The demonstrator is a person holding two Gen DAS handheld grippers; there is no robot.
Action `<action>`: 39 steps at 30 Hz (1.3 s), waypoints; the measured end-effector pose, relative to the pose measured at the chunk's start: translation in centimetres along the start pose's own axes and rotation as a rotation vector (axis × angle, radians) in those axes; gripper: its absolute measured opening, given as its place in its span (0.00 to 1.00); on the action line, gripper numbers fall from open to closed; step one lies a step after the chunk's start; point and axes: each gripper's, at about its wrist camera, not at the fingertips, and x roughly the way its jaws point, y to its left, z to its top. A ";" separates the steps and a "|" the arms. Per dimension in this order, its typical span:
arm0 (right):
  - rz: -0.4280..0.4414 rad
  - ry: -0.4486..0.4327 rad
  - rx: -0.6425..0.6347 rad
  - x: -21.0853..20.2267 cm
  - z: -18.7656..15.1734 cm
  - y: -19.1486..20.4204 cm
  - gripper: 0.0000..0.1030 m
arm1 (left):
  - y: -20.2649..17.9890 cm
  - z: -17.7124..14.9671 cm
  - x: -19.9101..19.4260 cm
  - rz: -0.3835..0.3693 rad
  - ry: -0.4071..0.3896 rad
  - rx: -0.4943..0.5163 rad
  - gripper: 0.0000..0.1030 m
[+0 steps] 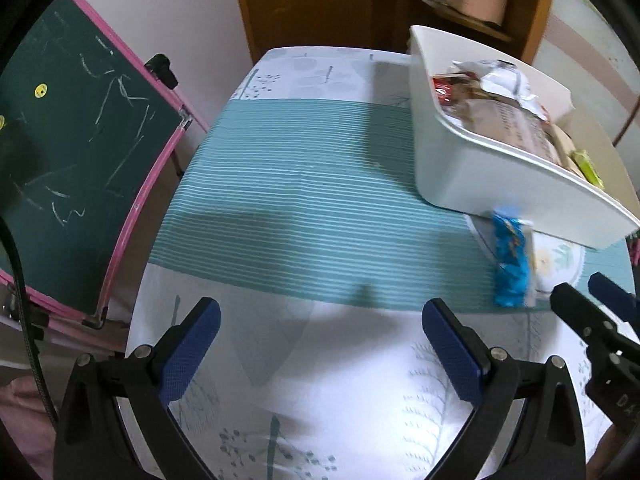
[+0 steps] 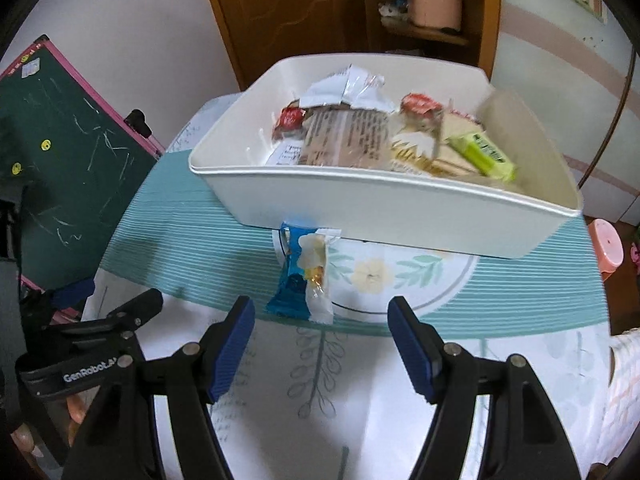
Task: Organize snacks
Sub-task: 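Grasp the blue wrapper beside the tray with the right tool, then lift the blue wrapper up and carry it over the tray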
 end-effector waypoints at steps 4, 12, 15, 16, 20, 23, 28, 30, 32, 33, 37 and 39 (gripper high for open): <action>-0.007 0.022 -0.007 2.4 0.5 0.4 0.68 | 0.5 0.6 1.2 0.003 0.011 -0.028 0.98; -0.013 0.059 -0.047 5.6 0.3 1.6 0.66 | 1.2 1.3 2.9 0.001 0.025 -0.063 0.98; -0.041 0.041 -0.083 5.7 0.2 2.1 0.58 | 1.3 1.4 3.2 -0.002 0.031 -0.068 0.98; -0.056 0.032 -0.096 5.7 0.1 2.3 0.50 | 1.3 1.4 3.3 -0.003 0.033 -0.068 0.98; -0.042 0.023 -0.088 5.6 0.1 1.8 0.34 | 1.1 1.5 3.3 -0.002 0.034 -0.067 0.98; -0.019 0.030 -0.071 5.4 0.2 1.2 0.32 | 1.0 1.4 3.0 -0.003 0.028 -0.066 0.98; 0.014 0.047 -0.077 4.6 -0.4 1.7 0.30 | 0.9 1.1 2.2 -0.007 0.016 -0.065 0.98; 0.020 0.045 -0.084 4.1 -0.8 1.9 0.30 | 0.7 0.9 1.5 -0.009 0.006 -0.063 0.98; 0.024 0.037 -0.091 3.3 -1.0 2.1 0.30 | 0.5 0.8 0.9 -0.012 -0.002 -0.058 0.98; 0.024 0.029 -0.096 2.8 -1.1 2.2 0.30 | 0.4 0.7 0.5 -0.014 -0.008 -0.054 0.98; 0.026 -0.001 -0.102 0.7 -1.5 2.0 0.30 | -0.1 0.2 -1.2 -0.019 -0.036 -0.034 0.98; 0.029 -0.010 -0.098 -0.3 -1.7 1.6 0.30 | -0.5 -0.1 -2.3 -0.018 -0.055 -0.021 0.98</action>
